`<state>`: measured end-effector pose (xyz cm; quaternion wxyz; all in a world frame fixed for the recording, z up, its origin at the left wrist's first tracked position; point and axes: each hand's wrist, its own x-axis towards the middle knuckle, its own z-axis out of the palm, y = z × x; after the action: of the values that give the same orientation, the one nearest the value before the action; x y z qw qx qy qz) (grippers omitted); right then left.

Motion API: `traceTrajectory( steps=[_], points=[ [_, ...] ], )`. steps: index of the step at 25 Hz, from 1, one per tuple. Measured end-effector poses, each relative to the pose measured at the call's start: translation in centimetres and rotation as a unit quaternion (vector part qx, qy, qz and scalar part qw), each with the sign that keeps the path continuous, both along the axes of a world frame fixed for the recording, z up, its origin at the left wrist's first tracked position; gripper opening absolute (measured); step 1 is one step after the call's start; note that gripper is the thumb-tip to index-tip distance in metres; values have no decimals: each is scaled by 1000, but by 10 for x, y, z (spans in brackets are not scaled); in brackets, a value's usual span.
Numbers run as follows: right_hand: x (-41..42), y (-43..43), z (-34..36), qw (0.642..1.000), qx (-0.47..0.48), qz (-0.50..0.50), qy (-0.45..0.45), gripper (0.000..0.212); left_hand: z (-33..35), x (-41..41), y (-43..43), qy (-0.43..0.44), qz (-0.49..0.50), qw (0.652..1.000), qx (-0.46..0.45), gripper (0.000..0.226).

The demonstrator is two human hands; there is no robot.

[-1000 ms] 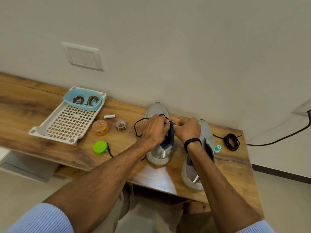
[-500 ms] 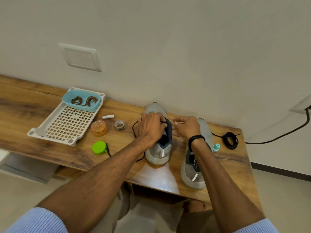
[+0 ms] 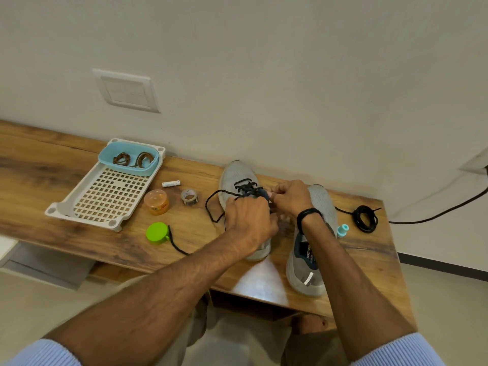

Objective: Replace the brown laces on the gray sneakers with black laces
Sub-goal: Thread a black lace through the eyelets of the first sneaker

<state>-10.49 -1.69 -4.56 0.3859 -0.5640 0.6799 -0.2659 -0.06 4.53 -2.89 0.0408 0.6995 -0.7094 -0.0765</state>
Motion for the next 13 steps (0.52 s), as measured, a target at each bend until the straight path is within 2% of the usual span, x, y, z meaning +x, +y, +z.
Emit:
traceTrajectory(
  steps=[4, 6, 9, 11, 13],
  points=[
    [4, -1, 2, 998, 0, -58, -6, 13, -3, -6, 8, -76, -40, 994, 71, 31],
    [3, -1, 4, 997, -7, -81, 10, 15, -11, -6, 9, -96, -52, 992, 69, 26],
    [-4, -2, 8, 988, -17, -141, 61, 30, -13, -5, 8, -91, -59, 993, 56, 28],
    [-20, -5, 18, 968, -55, -235, 63, 29, -14, -3, 7, -88, -59, 993, 50, 26],
    [-47, -9, 30, 918, -146, -370, -14, 24, -15, -2, 7, -87, -63, 993, 55, 24]
  ],
)
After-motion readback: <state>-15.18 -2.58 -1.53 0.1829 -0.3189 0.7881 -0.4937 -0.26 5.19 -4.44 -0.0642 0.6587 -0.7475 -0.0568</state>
